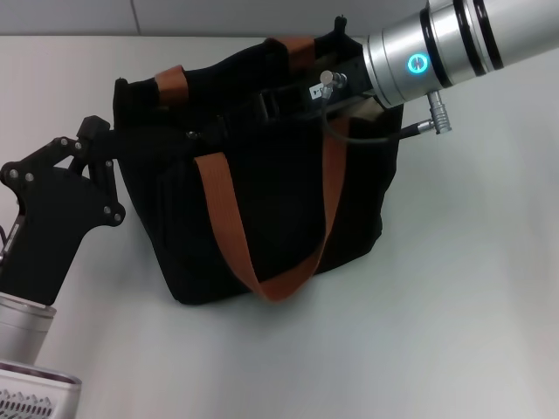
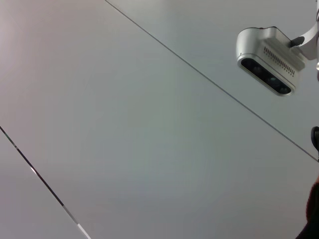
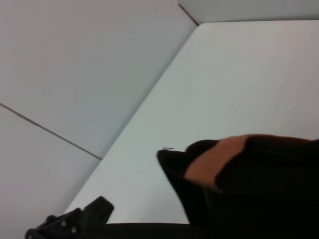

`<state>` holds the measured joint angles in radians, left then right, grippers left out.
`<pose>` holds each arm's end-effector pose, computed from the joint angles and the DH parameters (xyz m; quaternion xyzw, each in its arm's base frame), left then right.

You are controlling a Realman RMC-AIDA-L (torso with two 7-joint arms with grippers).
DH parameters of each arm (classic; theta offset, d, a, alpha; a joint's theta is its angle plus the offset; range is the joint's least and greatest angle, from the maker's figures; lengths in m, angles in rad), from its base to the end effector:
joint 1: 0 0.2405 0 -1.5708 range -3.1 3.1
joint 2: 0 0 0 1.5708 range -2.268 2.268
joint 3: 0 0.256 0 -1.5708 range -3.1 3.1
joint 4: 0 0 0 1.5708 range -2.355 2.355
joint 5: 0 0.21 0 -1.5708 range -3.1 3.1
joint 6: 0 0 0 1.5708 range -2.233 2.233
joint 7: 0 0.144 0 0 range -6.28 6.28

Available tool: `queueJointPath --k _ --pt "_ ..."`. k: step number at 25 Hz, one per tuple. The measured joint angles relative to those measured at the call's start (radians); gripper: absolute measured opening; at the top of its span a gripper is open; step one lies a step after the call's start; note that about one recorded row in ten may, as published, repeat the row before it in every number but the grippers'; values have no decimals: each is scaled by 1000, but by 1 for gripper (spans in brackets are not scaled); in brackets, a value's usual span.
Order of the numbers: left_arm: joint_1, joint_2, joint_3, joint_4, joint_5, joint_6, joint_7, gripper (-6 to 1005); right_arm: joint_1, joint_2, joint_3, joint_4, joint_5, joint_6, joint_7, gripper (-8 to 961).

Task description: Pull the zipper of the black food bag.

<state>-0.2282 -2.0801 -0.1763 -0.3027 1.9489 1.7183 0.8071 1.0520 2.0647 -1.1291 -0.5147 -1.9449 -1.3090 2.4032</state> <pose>-0.2852 0.2192 -0.0358 -0.6844 0.1773 -0.1845 0.6827 0.0880 0.4071 -0.0687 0.8865 -0.4476 -0.1133 0.0297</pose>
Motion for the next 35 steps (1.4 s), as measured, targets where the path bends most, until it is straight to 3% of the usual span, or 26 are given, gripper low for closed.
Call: queueJointPath --k 10,13,18,35 --pt "-4 0 0 -3 2 1 0 14 13 17 3 5 -19 25 -7 437" --pt "-7 0 0 -2 3 1 0 15 9 22 7 20 40 34 -27 436" --pt "-8 0 0 0 3 1 0 15 -4 17 9 40 114 30 -58 432" --pt "-11 0 0 0 2 1 0 15 -19 10 52 35 127 -32 -51 418"
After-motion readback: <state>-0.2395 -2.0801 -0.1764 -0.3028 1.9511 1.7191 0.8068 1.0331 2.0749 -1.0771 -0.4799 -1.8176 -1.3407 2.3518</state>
